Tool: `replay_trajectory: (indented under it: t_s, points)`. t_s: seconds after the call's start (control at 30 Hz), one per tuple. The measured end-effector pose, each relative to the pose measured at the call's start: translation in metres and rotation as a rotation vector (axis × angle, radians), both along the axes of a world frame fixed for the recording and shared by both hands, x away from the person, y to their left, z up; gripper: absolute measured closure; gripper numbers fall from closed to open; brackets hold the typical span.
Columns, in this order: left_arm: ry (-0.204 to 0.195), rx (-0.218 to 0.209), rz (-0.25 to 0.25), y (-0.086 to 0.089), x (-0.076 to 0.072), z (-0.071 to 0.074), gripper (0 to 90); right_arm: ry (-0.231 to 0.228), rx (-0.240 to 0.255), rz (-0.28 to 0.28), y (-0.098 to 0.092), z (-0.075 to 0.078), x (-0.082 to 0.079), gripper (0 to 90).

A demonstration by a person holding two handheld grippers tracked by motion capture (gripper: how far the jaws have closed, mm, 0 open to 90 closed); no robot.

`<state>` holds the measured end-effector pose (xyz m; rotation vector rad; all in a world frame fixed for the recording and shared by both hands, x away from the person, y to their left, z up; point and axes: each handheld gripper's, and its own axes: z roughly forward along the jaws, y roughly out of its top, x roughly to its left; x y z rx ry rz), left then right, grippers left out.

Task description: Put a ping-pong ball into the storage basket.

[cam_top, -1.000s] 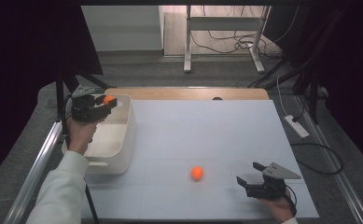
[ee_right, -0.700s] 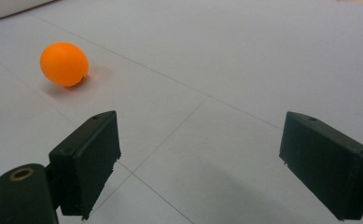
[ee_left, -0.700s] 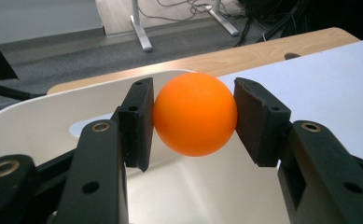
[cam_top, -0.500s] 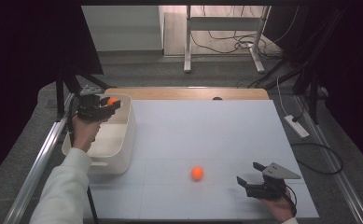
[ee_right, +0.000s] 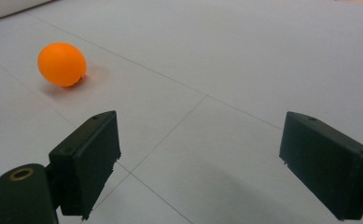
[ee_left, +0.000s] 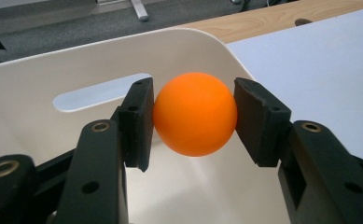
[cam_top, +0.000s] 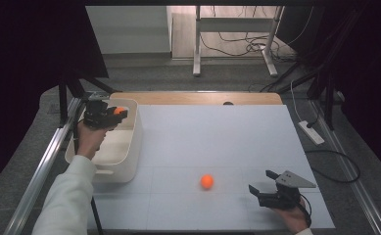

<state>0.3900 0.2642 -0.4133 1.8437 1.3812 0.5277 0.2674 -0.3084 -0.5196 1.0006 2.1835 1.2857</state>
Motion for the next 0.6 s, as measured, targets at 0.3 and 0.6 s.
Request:
replay_trajectory:
  t_s: [0.3,0.6]
  points:
    - [-0.012,0.008,0.067,0.000,0.000,0.002,33.7,0.003,0.002,-0.001,0.000,0.000,0.000,11.9]
    - [-0.053,-0.083,0.008,-0.002,-0.010,0.012,15.4,0.002,-0.002,0.000,0.001,0.000,0.000,11.9]
